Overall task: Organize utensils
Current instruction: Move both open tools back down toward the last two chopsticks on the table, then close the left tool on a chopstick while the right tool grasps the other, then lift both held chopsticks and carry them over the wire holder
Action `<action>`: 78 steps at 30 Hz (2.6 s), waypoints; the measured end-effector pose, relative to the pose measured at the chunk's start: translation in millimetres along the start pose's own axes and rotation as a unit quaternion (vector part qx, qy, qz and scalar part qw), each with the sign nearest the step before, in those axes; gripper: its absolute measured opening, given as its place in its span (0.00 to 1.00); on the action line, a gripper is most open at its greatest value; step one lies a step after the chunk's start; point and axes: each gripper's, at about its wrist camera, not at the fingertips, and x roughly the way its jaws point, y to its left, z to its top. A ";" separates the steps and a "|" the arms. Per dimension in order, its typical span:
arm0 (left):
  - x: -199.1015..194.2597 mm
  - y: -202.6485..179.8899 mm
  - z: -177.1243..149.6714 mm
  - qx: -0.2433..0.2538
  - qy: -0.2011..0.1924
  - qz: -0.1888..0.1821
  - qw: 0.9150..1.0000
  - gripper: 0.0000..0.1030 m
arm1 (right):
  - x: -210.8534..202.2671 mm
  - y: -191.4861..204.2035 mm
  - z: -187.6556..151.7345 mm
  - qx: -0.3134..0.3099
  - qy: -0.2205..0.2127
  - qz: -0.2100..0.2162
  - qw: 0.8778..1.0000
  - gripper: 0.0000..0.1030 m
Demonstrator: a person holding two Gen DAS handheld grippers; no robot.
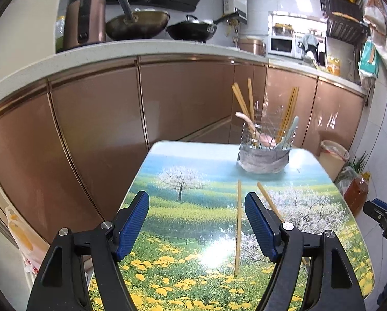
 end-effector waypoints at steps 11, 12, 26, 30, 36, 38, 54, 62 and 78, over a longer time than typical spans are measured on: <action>113.0 -6.6 13.4 0.040 0.189 -0.094 0.977 0.68 | 85.5 16.7 31.6 -0.078 0.137 0.041 0.987 0.34; 125.1 -10.4 14.5 0.048 0.204 -0.100 0.973 0.67 | 96.4 18.3 35.3 -0.085 0.148 0.045 0.984 0.34; 240.2 -63.4 18.4 0.117 0.322 -0.143 0.928 0.47 | 204.2 33.3 47.9 -0.140 0.249 0.080 0.955 0.33; 255.6 -72.3 17.8 0.126 0.341 -0.143 0.920 0.42 | 219.9 37.3 50.0 -0.149 0.265 0.086 0.949 0.33; 271.8 -79.0 15.0 0.142 0.364 -0.130 0.911 0.30 | 240.8 44.5 47.0 -0.165 0.296 0.087 0.937 0.25; 275.5 -80.4 15.9 0.147 0.368 -0.127 0.909 0.24 | 246.2 48.7 45.4 -0.172 0.304 0.089 0.933 0.24; 266.4 -41.3 12.5 0.221 0.358 -0.143 0.896 0.08 | 283.8 91.4 45.5 -0.228 0.349 0.067 0.907 0.14; 260.6 -25.3 8.9 0.221 0.363 -0.142 0.894 0.08 | 294.8 109.0 47.5 -0.242 0.371 0.056 0.895 0.06; 178.2 7.5 28.9 0.118 0.275 -0.161 0.941 0.07 | 185.8 87.6 57.1 -0.153 0.227 0.114 0.955 0.06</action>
